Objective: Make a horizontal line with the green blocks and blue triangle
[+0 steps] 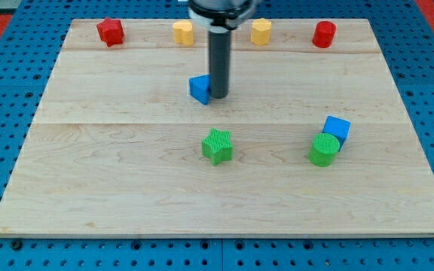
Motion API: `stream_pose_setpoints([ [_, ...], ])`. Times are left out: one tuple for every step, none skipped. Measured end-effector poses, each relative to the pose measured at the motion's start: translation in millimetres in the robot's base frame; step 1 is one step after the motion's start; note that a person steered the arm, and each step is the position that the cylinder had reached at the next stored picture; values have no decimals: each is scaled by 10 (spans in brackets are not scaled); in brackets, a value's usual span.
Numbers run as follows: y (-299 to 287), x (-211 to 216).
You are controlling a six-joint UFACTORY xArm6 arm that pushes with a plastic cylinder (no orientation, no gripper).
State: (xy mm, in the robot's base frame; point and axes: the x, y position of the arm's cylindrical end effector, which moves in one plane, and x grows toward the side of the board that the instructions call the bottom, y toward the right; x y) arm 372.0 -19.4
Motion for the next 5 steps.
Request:
stream_pose_setpoints([
  [-94,-437],
  [-397,-398],
  [-909,-66],
  [-1015,384],
  [-976,789],
])
